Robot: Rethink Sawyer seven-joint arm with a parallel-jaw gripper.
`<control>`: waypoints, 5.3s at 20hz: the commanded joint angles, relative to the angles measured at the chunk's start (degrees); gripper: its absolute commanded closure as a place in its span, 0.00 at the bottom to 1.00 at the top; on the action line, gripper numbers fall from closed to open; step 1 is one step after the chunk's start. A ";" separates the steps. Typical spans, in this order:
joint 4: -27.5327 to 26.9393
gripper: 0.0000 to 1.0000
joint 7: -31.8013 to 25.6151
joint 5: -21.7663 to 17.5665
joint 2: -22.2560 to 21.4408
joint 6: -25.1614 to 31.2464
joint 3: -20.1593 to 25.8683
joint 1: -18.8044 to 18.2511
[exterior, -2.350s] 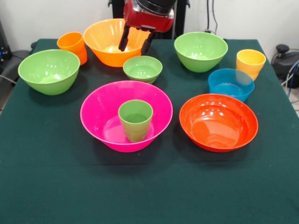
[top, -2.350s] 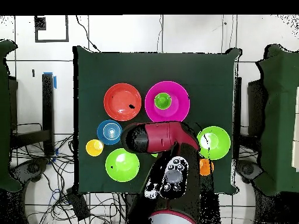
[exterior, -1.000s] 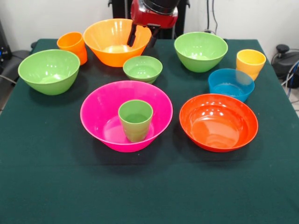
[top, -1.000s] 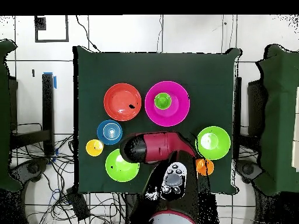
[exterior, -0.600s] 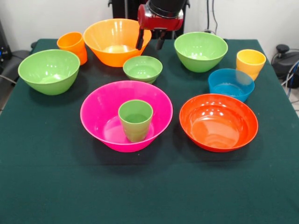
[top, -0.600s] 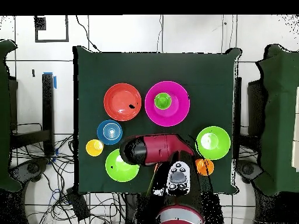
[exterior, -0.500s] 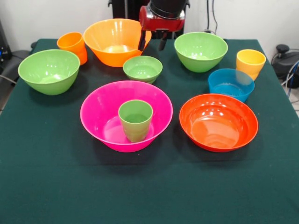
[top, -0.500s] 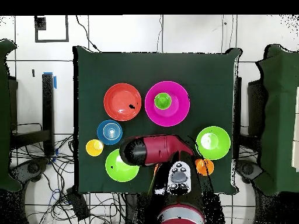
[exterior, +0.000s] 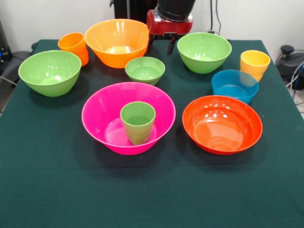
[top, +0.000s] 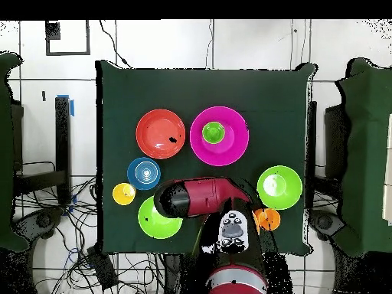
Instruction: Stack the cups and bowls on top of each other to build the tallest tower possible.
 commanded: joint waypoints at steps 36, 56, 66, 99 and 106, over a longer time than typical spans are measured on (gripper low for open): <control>-10.58 0.00 1.16 -9.92 6.47 2.23 6.94 -0.13; -11.91 1.00 0.70 -9.64 7.51 6.30 5.15 2.11; -11.84 1.00 -0.36 -8.75 7.27 6.05 6.13 1.94; -5.11 0.00 4.13 -8.85 2.31 7.65 1.84 3.26; -1.05 0.00 9.09 -7.49 1.62 3.45 -0.91 4.41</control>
